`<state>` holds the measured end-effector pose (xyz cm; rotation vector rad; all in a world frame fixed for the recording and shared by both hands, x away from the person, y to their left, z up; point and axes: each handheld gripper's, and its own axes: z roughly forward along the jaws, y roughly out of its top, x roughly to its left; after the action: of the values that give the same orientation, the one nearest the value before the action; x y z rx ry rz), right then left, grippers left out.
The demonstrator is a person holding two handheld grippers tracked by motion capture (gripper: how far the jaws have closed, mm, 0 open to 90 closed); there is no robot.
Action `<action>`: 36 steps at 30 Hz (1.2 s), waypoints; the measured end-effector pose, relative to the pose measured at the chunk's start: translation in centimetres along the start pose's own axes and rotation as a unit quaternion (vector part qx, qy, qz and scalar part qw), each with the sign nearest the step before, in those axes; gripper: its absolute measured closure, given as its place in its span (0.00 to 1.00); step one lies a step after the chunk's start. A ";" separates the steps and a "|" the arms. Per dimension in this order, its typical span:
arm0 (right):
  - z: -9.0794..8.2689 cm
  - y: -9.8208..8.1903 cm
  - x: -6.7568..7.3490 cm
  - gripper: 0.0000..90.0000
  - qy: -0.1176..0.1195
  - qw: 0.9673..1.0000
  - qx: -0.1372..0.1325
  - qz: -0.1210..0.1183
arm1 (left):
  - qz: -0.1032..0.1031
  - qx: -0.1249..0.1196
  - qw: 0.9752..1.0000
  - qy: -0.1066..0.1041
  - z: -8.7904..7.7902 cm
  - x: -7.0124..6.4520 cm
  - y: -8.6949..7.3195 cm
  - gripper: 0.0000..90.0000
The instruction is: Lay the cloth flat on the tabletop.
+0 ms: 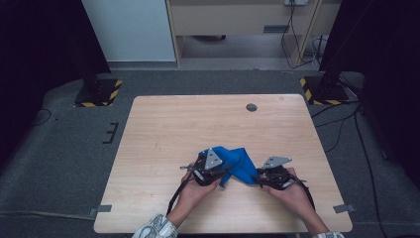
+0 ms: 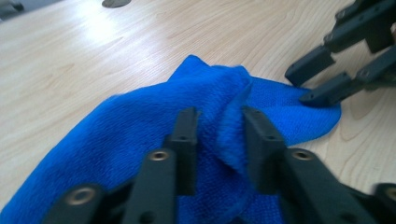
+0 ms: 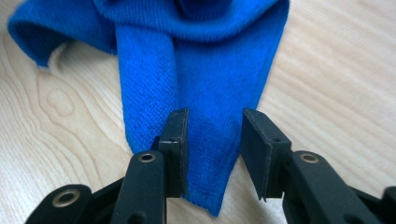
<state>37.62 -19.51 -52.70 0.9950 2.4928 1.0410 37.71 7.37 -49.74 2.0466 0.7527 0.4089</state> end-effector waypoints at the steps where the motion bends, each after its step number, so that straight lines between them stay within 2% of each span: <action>1: 0.0 0.0 0.0 0.70 0.001 1.000 -0.001 0.000 | -0.002 -0.002 1.000 0.002 -0.2 0.2 0.0 0.80; 3: 0.0 0.0 0.0 0.70 0.002 1.000 0.000 -0.001 | -0.015 -0.013 1.000 0.004 -0.8 0.7 0.1 0.82; 7: 0.0 -0.1 0.0 0.70 0.003 1.000 -0.002 0.002 | -0.025 -0.025 0.999 0.014 -2.1 1.9 0.3 0.88; 9: 0.0 -0.2 0.0 0.70 0.004 1.000 -0.003 0.001 | -0.037 -0.032 0.998 0.024 -2.7 2.9 0.2 0.89; 10: 0.0 -0.2 0.0 0.70 0.004 1.000 -0.003 0.001 | -0.051 -0.036 0.998 0.029 -3.0 3.7 0.1 0.90; 15: -0.1 -0.1 -0.1 0.70 0.004 1.000 -0.002 0.000 | -0.073 -0.038 0.996 0.044 -3.4 5.4 -0.4 0.90; 19: -1.1 1.0 0.1 0.78 0.009 0.999 -0.044 0.004 | -0.082 -0.036 0.995 0.050 -3.6 6.4 -0.8 0.91; 21: -1.2 2.1 1.0 0.85 0.018 0.998 -0.058 0.005 | -0.081 -0.033 0.995 0.055 -3.5 6.6 -0.9 0.92; 24: -0.3 3.5 2.8 0.85 0.032 0.997 -0.065 -0.006 | -0.075 -0.031 0.995 0.061 -3.6 6.7 -0.9 0.93; 28: 1.2 5.1 5.2 0.71 0.047 0.996 -0.075 -0.022 | -0.076 -0.035 0.994 0.063 -3.7 6.8 -0.9 0.93; 30: 1.8 5.8 6.0 0.63 0.039 0.995 -0.079 -0.034 | -0.077 -0.037 0.994 0.063 -3.9 6.8 -0.9 0.93; 31: 2.1 6.1 6.2 0.63 0.031 0.996 -0.079 -0.030 | -0.077 -0.038 0.994 0.063 -3.9 6.8 -0.9 0.94; 33: 2.5 6.3 6.1 0.73 0.017 0.997 -0.074 -0.033 | -0.076 -0.039 0.994 0.064 -4.2 6.9 -0.8 0.94; 35: 2.7 6.2 5.6 0.95 0.016 0.997 -0.074 -0.028 | -0.074 -0.041 0.994 0.067 -4.5 7.1 -0.8 0.94; 36: 2.5 6.2 5.4 0.98 0.014 0.997 -0.078 -0.026 | -0.074 -0.040 0.994 0.069 -4.6 7.1 -0.8 0.94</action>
<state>37.95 -11.36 -50.00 0.8717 2.4031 1.2200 40.35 15.28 -47.81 1.8878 0.9488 0.4914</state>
